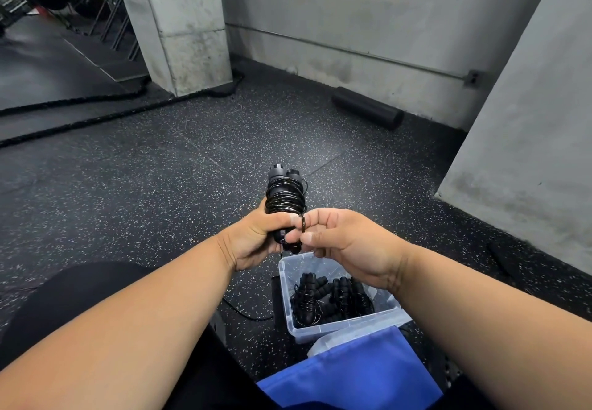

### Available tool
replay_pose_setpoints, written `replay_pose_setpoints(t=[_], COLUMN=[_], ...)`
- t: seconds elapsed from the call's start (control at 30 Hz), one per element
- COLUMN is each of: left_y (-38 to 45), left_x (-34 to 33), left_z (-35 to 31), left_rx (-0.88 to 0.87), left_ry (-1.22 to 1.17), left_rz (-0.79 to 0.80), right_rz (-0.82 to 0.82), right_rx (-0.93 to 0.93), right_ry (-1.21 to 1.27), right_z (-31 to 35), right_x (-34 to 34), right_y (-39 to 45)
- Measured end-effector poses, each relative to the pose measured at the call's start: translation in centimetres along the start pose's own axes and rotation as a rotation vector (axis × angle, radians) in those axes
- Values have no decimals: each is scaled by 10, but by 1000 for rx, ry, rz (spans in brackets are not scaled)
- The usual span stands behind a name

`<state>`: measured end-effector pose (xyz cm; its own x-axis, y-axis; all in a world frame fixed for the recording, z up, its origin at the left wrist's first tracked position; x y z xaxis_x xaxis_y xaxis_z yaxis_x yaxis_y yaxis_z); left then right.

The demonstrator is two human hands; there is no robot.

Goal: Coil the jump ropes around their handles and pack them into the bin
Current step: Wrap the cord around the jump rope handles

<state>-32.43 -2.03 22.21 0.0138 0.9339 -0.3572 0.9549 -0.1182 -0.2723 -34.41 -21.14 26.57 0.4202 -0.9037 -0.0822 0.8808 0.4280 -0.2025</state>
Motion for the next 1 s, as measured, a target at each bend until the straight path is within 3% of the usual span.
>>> replay_pose_setpoints(t=[0.13,0.23,0.43,0.57,0.83,1.0], left_y=[-1,0,-3,-3,-14,-18], left_x=[-2,-5,-10,-7,-9,-9], left_z=[-7,-7,-3,-8,-13,-14], left_rx=[-8,-6,-12,-2,45,100], left_ry=[-105,-187,-311,-364,-404,-421], left_rz=[8,52,117,27,85,143], right_rz=[43,1,-234,-404,-331,-298], right_rx=[-89,-67,184,288,610,752], right_ry=[286,295,-20,-240,-673,-802], right_z=[5,8,15,18,0,6], right_x=[-4,-4,-4,7,12,13], right_y=[-3,-1,-1,-1,7,6])
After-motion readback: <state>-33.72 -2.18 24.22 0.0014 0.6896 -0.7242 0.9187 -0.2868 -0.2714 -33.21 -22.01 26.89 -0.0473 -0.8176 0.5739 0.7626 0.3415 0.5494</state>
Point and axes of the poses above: each hand's wrist, its own y-axis towards the middle knuckle, its own x-axis out of the back of the hand, z = x × y, the point moved 1 cm from there along y, towards the middle knuckle, and after that the axes turned 13 degrees about -z, right-handed, at the moved point
